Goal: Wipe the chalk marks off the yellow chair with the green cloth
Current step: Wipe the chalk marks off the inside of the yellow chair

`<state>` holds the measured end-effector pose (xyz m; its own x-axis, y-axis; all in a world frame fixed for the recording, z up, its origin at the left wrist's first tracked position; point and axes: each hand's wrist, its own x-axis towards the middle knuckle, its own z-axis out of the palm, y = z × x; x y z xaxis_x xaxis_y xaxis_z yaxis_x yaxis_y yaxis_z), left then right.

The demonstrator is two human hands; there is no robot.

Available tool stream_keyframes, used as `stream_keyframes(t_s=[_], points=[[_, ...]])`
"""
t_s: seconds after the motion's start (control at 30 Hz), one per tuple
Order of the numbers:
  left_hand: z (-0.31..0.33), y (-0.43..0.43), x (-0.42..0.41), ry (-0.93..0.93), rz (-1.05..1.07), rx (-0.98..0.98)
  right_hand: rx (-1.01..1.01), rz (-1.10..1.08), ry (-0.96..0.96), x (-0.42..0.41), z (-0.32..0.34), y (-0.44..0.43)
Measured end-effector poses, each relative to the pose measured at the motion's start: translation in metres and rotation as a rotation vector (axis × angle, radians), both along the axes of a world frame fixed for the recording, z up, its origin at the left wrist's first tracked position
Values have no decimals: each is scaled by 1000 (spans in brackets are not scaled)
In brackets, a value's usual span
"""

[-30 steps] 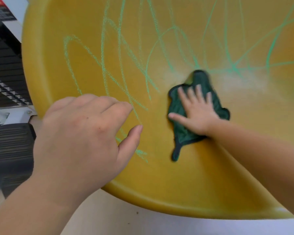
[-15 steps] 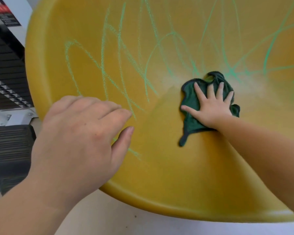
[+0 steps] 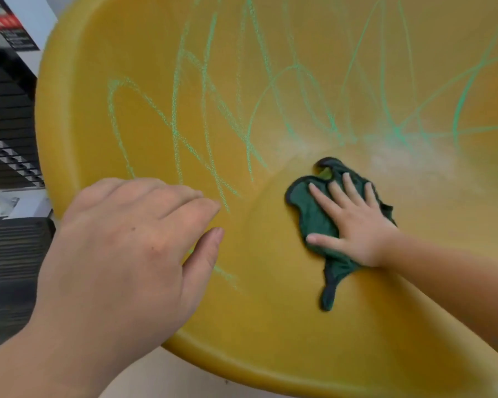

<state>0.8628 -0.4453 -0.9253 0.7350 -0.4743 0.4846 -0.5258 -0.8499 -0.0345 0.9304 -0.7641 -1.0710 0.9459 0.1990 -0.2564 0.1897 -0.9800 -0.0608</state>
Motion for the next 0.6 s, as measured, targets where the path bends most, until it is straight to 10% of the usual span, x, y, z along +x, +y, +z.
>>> stream_keyframes(t_s=[0.17, 0.43, 0.6], points=[[-2, 0, 1, -25, 32, 38, 22, -228, -71, 60, 0, 11], [-1, -3, 3, 22, 81, 103, 425, 367, 105, -65, 28, 110], [-3, 2, 1, -14, 12, 41, 70, 25, 1, -3, 4, 33]])
